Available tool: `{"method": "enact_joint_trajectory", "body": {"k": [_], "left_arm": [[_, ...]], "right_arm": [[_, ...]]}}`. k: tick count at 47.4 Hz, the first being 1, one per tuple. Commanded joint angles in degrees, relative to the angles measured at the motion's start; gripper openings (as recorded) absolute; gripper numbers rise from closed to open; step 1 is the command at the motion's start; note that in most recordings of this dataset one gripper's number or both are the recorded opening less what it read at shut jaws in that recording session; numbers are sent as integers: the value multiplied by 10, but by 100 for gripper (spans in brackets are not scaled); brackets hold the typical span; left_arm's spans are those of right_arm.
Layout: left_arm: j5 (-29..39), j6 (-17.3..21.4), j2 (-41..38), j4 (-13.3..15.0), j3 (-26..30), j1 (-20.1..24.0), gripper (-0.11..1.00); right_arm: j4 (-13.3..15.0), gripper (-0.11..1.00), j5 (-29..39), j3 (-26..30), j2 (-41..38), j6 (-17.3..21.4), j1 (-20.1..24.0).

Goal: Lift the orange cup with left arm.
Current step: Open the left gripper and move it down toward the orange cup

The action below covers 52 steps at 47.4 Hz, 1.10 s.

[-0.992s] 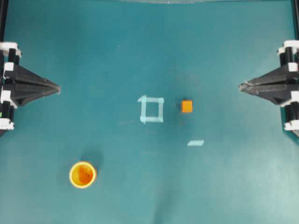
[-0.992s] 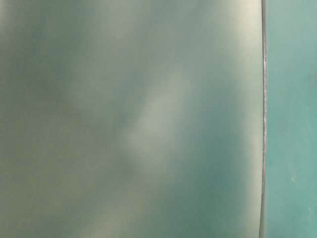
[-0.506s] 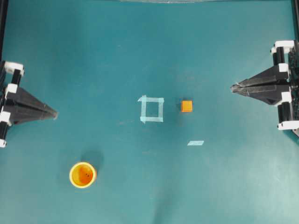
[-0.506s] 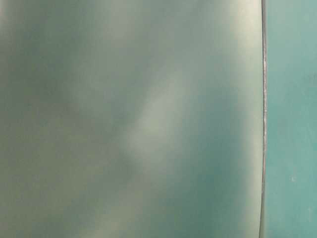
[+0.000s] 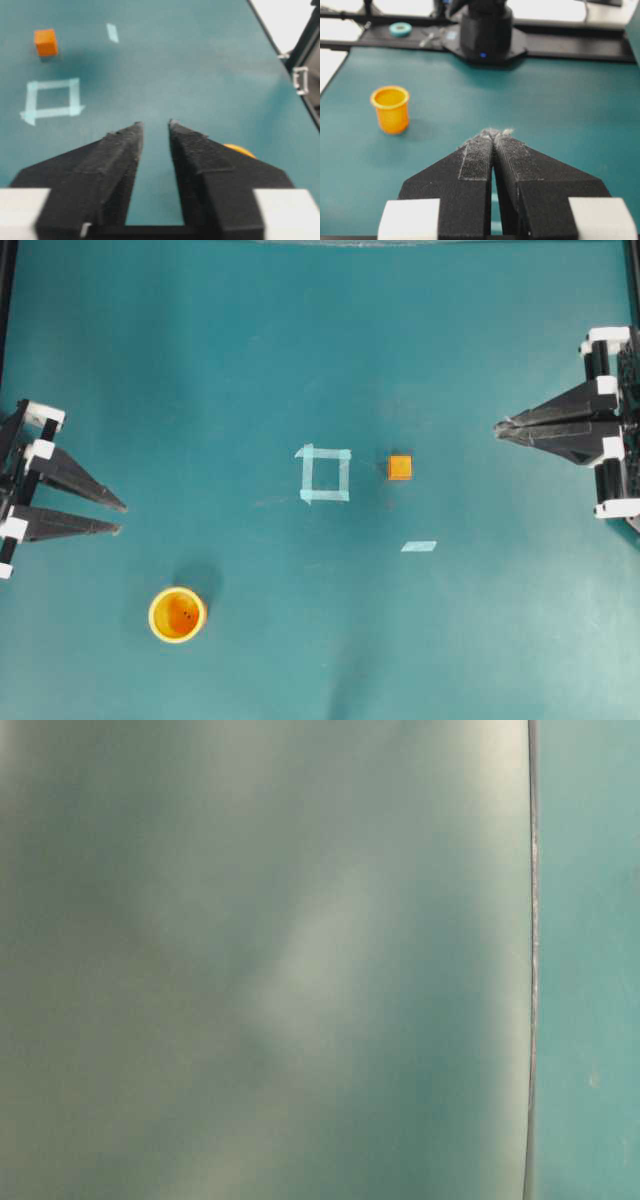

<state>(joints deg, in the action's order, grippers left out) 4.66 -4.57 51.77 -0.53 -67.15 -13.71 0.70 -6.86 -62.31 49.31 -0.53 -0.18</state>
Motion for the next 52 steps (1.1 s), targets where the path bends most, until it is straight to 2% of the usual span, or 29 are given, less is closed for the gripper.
{"method": "enact_joint_trajectory", "body": {"k": [1,12,18,34,46,52], "left_arm": [[4,-4,-4,-1,5,-2,33],[33,-29,-4,-1,4,-3,53],[61,-25,-6,-2,4,-10,59],[87,-21,-68,-1,5,-83,59],[49,-62,-156,-1,20,-98,60],[45,-104,-204,-1,35,-103,68]], "right_arm": [[0,0,-1,16,-1,1,-1],[0,0,0,16,-1,1,-1],[0,0,0,16,-1,1,-1],[0,0,0,16,-1,2,-1],[0,0,0,16,-1,4,-1],[0,0,0,16,-1,5,-1]]}}
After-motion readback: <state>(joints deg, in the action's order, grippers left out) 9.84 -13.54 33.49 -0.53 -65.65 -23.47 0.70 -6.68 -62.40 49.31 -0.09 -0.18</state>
